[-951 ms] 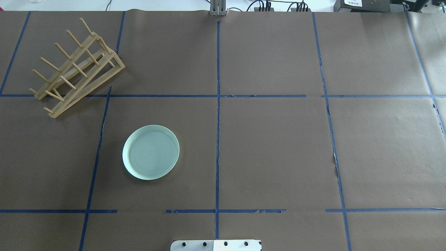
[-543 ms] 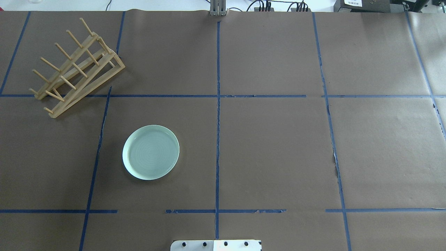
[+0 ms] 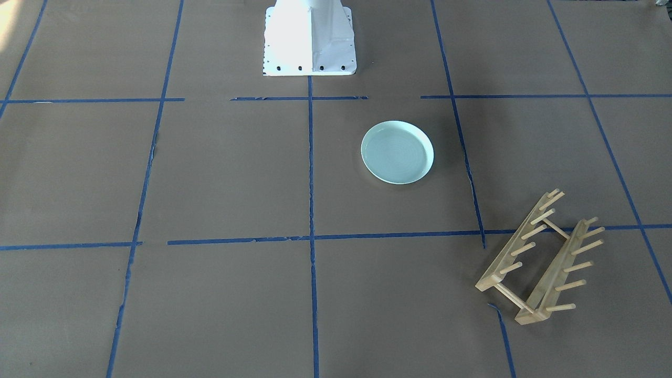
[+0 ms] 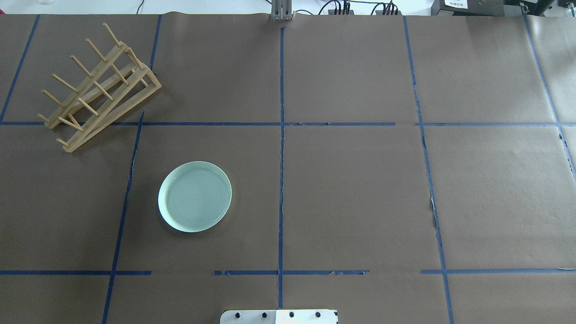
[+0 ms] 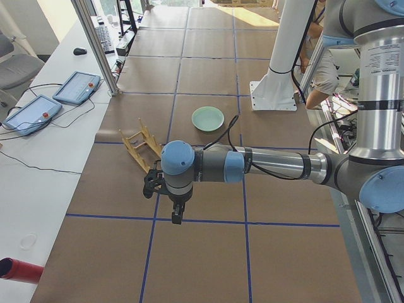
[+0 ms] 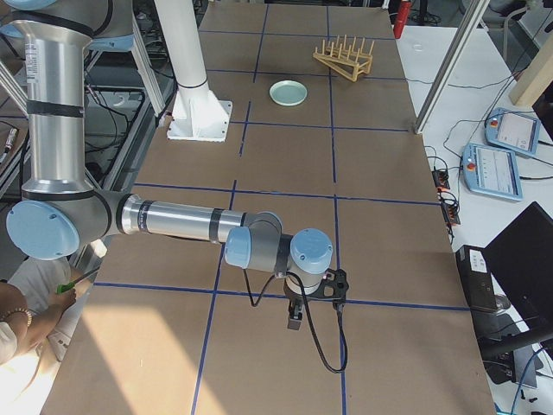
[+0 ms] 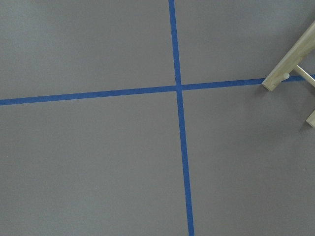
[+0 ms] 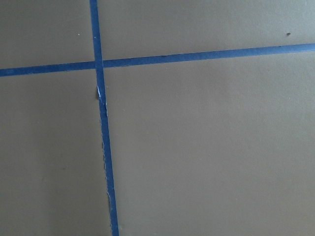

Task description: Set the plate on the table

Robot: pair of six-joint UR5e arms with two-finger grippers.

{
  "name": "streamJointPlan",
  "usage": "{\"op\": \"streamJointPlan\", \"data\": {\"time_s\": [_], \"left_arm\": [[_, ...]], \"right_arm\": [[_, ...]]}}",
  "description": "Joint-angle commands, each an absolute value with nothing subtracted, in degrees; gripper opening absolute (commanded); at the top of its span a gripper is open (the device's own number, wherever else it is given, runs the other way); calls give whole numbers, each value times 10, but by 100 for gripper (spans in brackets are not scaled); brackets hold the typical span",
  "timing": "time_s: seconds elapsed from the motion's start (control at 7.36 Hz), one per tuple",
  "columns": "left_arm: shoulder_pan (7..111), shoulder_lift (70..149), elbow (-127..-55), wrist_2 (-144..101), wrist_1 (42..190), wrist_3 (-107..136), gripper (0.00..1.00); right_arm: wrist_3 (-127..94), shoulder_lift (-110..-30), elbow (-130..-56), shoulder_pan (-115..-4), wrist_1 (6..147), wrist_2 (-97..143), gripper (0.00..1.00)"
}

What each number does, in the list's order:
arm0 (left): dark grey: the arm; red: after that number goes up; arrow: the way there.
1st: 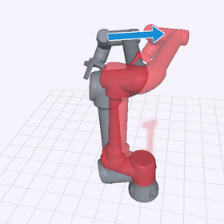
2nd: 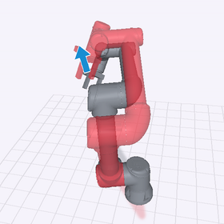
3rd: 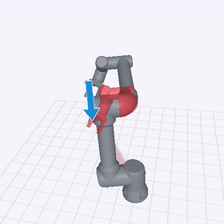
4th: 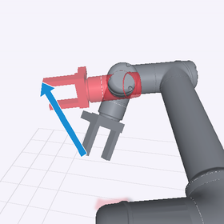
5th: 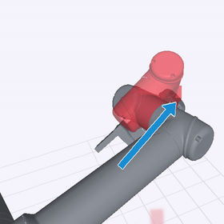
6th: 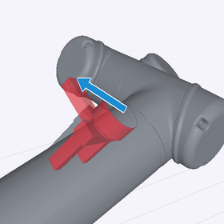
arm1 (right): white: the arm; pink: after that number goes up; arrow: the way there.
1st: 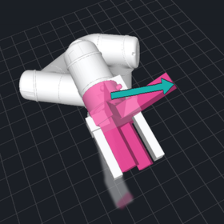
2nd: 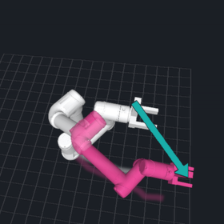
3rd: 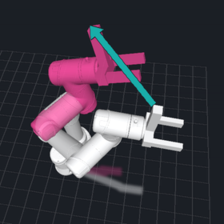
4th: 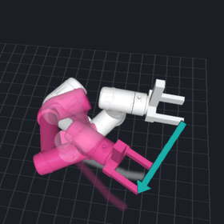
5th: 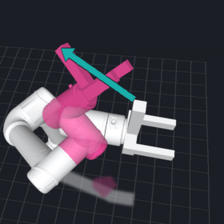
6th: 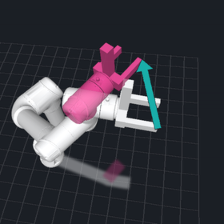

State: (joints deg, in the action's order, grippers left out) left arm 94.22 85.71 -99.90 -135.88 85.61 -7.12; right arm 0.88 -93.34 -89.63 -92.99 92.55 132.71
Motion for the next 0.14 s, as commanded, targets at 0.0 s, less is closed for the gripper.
{"op": "streamJointPlan", "data": {"time_s": [0.0], "left_arm": [[942,858,-997,-1358,856,-71,100]], "right_arm": [[9,-933,-896,-930,925,1327,100]]}}
